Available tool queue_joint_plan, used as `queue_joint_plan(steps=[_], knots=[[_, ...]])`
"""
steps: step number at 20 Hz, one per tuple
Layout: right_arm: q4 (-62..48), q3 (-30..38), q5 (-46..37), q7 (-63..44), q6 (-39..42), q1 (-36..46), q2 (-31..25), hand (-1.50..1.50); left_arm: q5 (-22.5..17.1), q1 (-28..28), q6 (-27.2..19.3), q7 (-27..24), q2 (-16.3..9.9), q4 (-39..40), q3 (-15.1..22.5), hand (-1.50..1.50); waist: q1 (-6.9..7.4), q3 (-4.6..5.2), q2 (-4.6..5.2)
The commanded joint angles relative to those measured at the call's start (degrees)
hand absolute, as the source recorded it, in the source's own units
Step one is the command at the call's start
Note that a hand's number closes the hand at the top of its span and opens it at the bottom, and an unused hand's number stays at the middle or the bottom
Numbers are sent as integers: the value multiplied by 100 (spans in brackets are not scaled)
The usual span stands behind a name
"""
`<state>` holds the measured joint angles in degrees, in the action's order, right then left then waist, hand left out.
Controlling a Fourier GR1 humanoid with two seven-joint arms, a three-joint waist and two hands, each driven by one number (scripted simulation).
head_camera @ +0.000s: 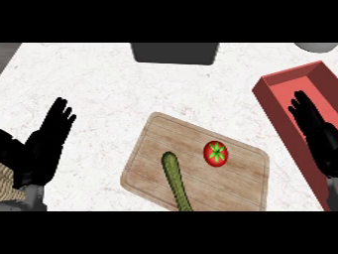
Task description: Pick the tomato from the cutting board and place it in the cardboard box
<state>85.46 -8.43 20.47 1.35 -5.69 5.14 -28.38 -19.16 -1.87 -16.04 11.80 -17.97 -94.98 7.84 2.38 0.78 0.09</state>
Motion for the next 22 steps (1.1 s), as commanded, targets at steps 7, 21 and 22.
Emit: queue_joint_plan(steps=[7, 21, 22], knots=[[-691, 340, -1495, 516, 225, 435, -1641, 150, 236, -232, -30, -176, -61, -236, -137, 0, -115, 33, 62], [-779, -349, -2039, 628, 1296, 1114, -1637, -150, 355, -488, 17, -107, 247, 92, -146, 0, -232, -63, -15], [-435, -495, -1957, 246, 1641, 1082, -1821, -150, 323, -431, 19, -116, 114, 6, -315, 0, -246, -54, -48]])
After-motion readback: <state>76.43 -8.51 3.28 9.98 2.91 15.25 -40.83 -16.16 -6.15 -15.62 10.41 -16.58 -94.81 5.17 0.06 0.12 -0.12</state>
